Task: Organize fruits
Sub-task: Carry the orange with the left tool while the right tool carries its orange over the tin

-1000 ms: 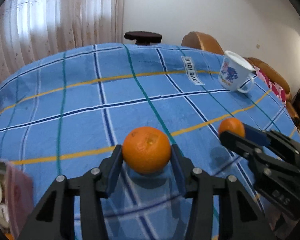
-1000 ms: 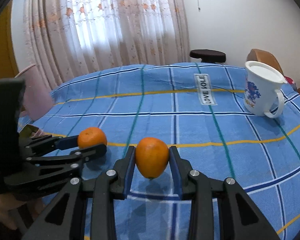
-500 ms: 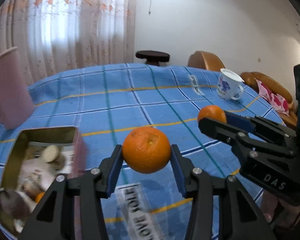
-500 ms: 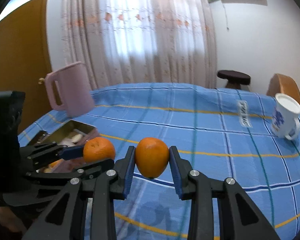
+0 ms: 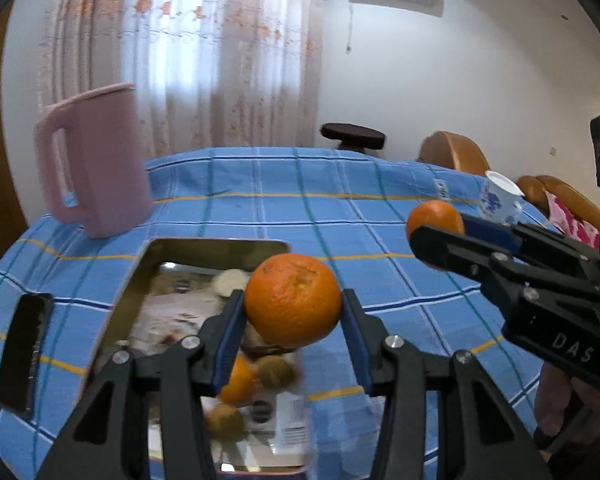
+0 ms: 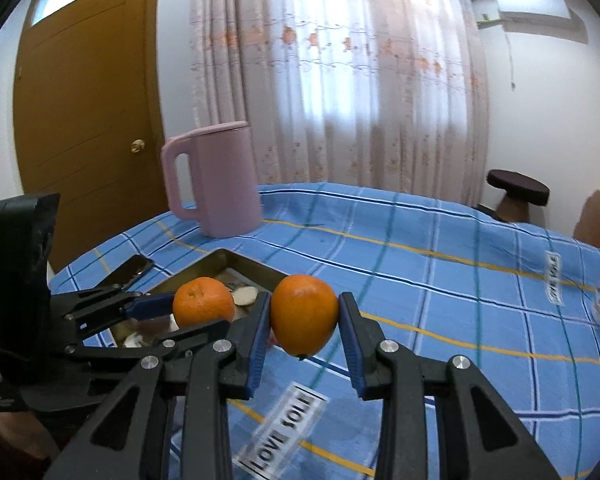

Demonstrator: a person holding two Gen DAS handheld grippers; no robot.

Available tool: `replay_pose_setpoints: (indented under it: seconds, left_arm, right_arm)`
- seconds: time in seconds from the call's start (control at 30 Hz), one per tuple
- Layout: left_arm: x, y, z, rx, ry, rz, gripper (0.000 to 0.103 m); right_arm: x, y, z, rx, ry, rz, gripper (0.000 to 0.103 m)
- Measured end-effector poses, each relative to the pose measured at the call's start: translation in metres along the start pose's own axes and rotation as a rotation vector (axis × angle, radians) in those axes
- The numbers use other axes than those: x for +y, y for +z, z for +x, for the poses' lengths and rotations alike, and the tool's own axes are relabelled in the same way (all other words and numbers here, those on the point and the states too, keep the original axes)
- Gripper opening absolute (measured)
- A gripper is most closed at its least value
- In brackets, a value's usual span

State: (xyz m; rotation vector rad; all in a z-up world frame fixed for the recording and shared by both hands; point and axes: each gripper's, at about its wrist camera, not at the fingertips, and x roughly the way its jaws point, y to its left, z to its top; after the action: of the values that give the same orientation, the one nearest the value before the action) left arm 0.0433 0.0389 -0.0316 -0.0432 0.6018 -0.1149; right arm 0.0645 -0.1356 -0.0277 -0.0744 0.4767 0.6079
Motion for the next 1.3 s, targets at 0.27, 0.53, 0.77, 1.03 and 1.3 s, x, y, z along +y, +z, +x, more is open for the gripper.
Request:
replay_pose_setpoints:
  seconds: [0.27, 0.53, 0.77, 1.03, 1.3]
  left_arm:
    - [0.037, -0.008, -0.012, -0.014, 0.054, -0.056, 0.049]
    - [0.056, -0.013, -0.027, -0.059, 0.108, -0.067, 0.049]
    - [0.067, -0.018, -0.032, -0.072, 0.139, -0.073, 0.049]
    - [0.077, -0.021, -0.035, -0.098, 0.192, -0.078, 0.049]
    - [0.078, -0.026, -0.036, -0.109, 0.192, -0.079, 0.049]
  right_arm:
    - [0.032, 0.01, 0.016, 0.005, 0.045, -0.046, 0.036]
    - [0.055, 0.014, 0.028, 0.007, 0.073, -0.076, 0.036]
    - [0.069, 0.011, 0.038, 0.012, 0.082, -0.097, 0.036]
    - [0.078, 0.01, 0.045, 0.013, 0.092, -0.102, 0.036]
    - [0.083, 0.007, 0.053, 0.031, 0.098, -0.107, 0.036]
